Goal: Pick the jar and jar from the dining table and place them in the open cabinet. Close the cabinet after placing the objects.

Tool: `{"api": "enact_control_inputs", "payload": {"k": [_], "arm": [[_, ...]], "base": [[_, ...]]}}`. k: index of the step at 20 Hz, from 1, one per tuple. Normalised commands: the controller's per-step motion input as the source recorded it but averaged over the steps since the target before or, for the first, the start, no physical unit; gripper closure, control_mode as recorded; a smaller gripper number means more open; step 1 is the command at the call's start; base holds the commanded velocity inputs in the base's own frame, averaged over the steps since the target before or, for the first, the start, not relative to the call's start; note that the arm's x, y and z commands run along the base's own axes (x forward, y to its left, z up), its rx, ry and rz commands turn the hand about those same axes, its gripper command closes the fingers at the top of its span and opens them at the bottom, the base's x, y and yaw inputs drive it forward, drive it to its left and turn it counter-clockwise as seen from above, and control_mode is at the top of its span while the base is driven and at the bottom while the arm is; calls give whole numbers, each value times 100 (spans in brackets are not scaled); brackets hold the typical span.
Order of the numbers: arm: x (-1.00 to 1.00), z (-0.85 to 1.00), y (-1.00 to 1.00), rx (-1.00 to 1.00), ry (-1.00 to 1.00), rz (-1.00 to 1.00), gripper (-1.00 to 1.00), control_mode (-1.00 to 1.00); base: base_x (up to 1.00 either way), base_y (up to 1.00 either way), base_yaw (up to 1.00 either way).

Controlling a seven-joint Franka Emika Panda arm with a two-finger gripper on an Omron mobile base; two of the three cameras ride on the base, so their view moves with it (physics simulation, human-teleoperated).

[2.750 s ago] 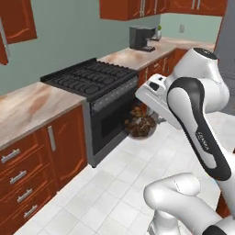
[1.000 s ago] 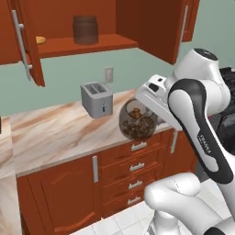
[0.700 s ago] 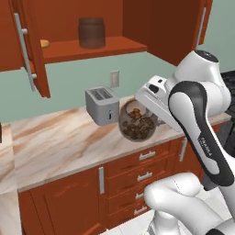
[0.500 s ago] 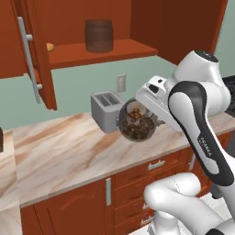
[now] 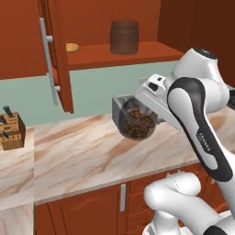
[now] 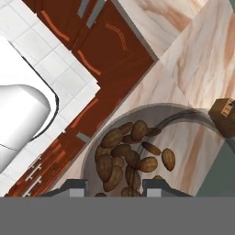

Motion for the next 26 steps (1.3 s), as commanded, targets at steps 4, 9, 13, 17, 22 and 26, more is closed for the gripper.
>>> {"api": "enact_control_inputs", "payload": {"k": [4,9,13,17,22,26], "arm": [[0,0,0,0,0,0,100,100],[0,0,0,0,0,0,100,100],[0,0,0,0,0,0,100,100],[0,0,0,0,0,0,100,100],[0,0,0,0,0,0,100,100],[0,0,0,0,0,0,100,100]], "base": [[31,-25,14],[55,-29,7],[56,-16,5],[63,-2,8],[66,0,13],[83,0,10]]}}
